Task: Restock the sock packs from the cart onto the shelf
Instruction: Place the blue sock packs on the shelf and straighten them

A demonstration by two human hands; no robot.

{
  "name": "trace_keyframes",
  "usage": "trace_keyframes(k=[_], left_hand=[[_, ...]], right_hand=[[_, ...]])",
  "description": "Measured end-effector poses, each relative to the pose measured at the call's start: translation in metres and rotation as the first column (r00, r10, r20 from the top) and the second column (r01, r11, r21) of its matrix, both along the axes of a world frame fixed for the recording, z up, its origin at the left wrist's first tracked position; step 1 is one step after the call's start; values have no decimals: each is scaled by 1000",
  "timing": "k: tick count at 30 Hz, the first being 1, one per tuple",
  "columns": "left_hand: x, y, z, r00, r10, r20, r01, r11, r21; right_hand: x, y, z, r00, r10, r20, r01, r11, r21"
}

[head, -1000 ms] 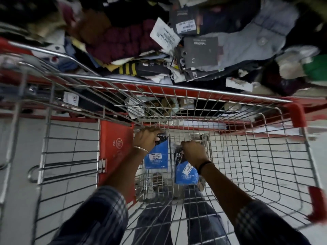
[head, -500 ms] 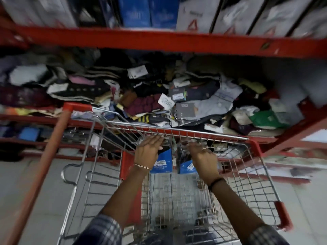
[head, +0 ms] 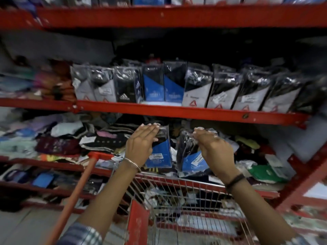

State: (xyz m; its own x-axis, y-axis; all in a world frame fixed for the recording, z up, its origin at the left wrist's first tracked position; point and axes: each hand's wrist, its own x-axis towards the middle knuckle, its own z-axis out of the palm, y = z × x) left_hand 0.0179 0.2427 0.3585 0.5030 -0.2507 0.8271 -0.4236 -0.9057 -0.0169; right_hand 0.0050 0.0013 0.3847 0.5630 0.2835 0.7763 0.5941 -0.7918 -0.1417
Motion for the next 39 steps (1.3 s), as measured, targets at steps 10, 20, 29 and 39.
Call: trace_keyframes(k=[10, 20, 29, 39], left_hand=[[73, 44, 128, 970, 4, 244, -10, 1000, 20], [144, 43, 137, 953, -71, 295, 57, 997, 54], [166, 55, 137, 975, -35, 218, 24, 998, 55], [171, 51, 126, 998, 23, 66, -27, 998, 62]], right_hand=[[46, 46, 95, 975, 54, 218, -64, 997, 39], [98, 64, 128, 933, 7, 360, -32, 997, 64], [128, 76, 127, 917, 14, 398, -55, 994, 92], [166, 106, 126, 931, -75, 356, 70, 997, 26]])
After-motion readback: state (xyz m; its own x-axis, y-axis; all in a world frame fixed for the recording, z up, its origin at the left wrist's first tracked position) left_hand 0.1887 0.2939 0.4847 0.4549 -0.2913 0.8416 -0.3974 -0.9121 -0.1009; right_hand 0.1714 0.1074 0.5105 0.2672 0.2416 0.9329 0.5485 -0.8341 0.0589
